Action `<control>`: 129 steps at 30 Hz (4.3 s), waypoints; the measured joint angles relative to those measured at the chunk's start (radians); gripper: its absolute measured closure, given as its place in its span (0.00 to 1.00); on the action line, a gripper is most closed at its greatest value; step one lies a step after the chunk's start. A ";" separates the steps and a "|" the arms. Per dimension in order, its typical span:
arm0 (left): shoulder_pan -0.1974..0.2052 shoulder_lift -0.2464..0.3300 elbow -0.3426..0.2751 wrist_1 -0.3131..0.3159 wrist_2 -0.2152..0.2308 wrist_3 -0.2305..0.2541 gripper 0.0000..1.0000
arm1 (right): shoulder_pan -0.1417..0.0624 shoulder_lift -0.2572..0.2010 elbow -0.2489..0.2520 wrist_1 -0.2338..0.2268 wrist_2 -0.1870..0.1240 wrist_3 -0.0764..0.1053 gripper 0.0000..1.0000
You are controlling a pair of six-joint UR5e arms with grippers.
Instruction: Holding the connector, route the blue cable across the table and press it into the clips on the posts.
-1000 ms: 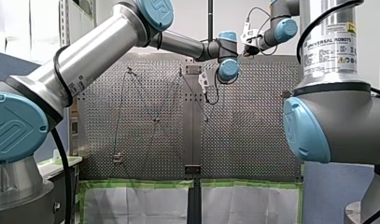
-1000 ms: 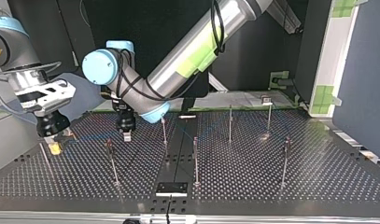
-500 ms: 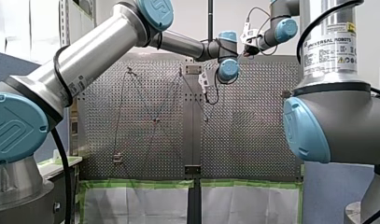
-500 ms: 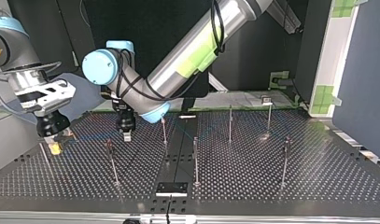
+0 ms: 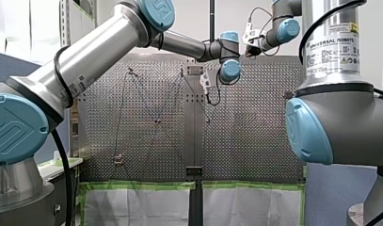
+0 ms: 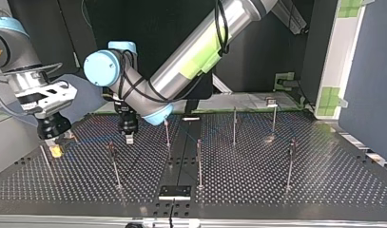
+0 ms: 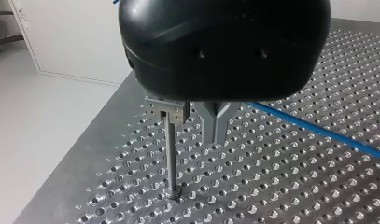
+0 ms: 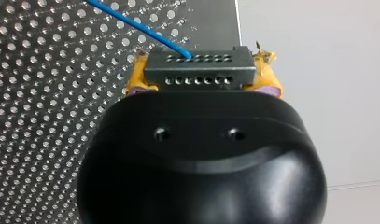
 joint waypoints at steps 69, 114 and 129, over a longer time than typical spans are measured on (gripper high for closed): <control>-0.001 -0.001 0.000 0.000 0.000 0.000 0.95 | 0.000 0.000 0.001 -0.002 0.000 -0.001 1.00; -0.007 0.000 -0.014 -0.085 -0.072 -0.025 0.83 | 0.059 0.023 0.067 -0.029 -0.015 -0.114 1.00; 0.033 0.071 -0.084 -0.015 -0.041 -0.082 0.68 | 0.070 -0.056 0.095 -0.078 0.018 -0.036 1.00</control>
